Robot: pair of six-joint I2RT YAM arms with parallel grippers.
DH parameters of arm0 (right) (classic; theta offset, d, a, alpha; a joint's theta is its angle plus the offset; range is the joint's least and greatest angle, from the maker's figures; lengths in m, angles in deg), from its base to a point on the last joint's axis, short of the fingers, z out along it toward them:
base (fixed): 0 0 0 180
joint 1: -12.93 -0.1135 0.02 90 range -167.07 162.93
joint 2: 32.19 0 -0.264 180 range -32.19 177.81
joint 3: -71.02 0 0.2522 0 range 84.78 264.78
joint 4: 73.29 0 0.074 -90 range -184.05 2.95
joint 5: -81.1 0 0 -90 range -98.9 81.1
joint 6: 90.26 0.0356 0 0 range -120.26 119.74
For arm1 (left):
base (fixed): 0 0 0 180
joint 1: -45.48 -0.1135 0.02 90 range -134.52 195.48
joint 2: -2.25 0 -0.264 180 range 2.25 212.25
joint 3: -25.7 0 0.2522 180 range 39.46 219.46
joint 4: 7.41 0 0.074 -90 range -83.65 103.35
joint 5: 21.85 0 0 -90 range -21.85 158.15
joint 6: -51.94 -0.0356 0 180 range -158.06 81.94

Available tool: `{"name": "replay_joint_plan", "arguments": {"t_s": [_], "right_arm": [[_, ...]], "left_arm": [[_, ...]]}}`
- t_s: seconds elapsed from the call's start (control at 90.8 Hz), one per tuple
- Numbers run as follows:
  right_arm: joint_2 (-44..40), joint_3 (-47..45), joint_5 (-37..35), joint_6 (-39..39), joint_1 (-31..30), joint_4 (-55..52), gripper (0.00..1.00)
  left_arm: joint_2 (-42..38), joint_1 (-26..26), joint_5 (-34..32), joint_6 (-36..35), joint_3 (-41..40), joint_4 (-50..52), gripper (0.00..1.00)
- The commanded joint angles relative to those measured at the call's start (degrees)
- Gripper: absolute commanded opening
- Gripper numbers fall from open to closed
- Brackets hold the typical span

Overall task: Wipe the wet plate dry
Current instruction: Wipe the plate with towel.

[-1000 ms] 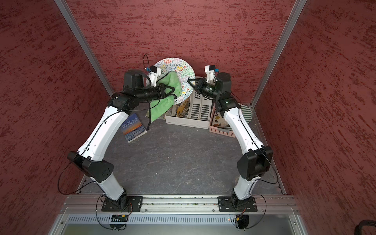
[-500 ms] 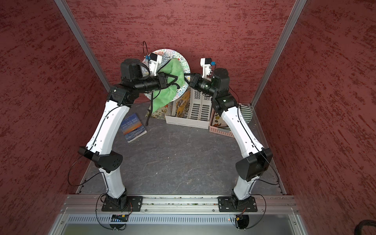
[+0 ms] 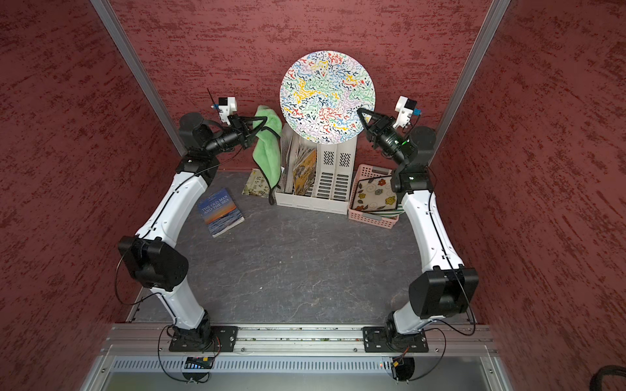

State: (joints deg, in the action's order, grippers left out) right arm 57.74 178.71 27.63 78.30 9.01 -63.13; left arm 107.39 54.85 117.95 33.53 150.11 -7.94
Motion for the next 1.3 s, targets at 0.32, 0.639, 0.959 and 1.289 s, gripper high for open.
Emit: {"name": "replay_joint_plan", "arguments": {"t_s": [0.32,0.639,0.959,1.289], "right_arm": [[4.5,-3.7,8.2,13.7,-6.3,19.8,0.00],[15.0,12.1,5.8,8.8,-11.9,15.2,0.00],[15.7,19.1,0.7,3.3,-1.3,6.8,0.00],[7.2,-0.6,2.7,4.2,-12.5,15.4,0.00]], "left_arm": [[12.7,4.8,-1.6,21.8,24.9,-24.7,0.00],[20.1,16.1,-6.5,24.6,30.3,-27.5,0.00],[15.7,15.0,-8.4,25.9,22.3,-32.9,0.00],[20.1,11.7,-11.3,29.3,30.7,-33.0,0.00]]}}
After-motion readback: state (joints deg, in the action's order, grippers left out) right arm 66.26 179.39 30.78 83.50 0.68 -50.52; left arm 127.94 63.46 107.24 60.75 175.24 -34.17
